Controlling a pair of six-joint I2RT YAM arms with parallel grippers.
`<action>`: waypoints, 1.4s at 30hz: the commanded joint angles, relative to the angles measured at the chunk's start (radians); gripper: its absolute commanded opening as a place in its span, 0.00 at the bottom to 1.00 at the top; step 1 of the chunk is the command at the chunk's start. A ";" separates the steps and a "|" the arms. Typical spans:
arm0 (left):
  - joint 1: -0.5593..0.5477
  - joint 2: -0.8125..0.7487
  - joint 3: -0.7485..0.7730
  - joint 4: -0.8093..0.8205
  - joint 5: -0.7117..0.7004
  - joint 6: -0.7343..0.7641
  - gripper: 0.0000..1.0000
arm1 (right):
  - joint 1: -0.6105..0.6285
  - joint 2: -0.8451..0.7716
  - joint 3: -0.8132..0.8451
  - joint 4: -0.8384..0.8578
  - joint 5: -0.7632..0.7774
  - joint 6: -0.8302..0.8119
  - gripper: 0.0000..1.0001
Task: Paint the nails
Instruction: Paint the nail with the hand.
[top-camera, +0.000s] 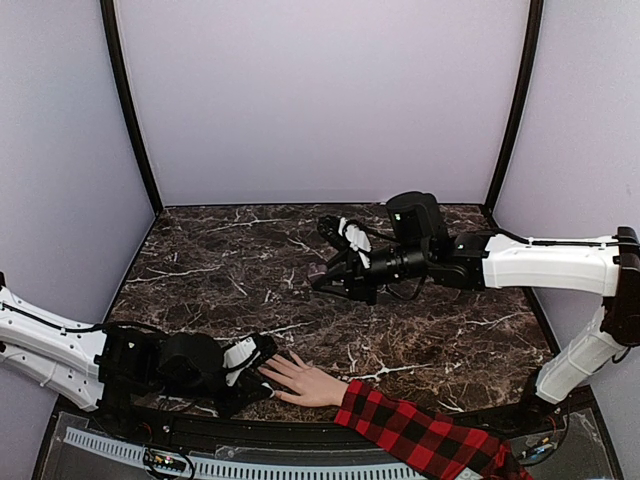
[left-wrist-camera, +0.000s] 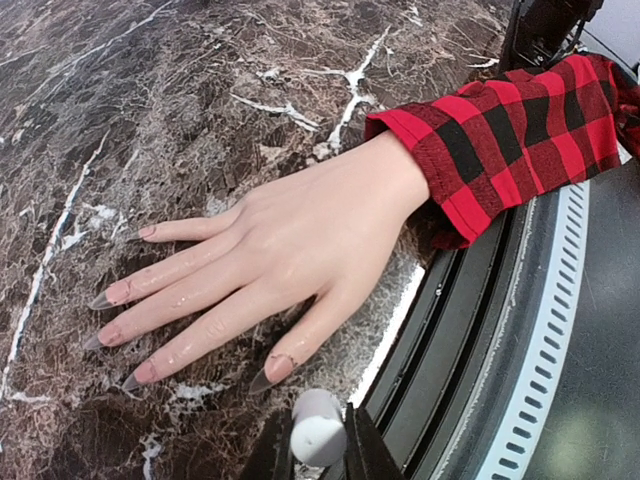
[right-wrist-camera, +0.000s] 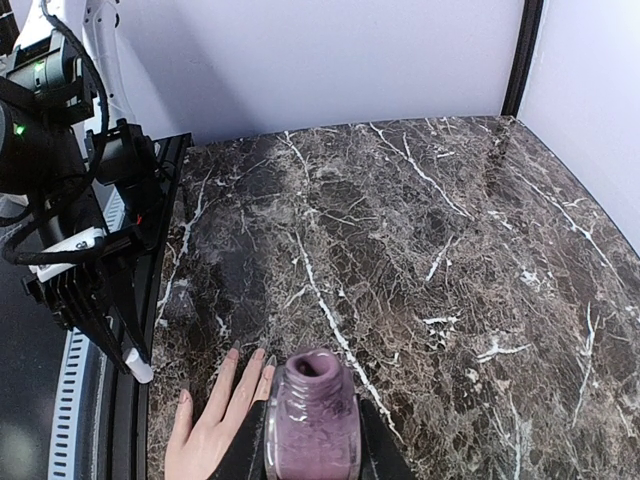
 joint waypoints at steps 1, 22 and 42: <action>-0.005 -0.012 -0.005 0.021 -0.068 -0.033 0.00 | -0.006 -0.030 -0.007 0.042 0.009 -0.001 0.00; -0.005 0.083 0.013 0.044 -0.076 -0.056 0.00 | -0.008 -0.012 0.002 0.040 0.004 -0.002 0.00; 0.010 0.069 0.011 0.045 -0.098 -0.061 0.00 | -0.007 -0.008 0.003 0.040 0.001 0.001 0.00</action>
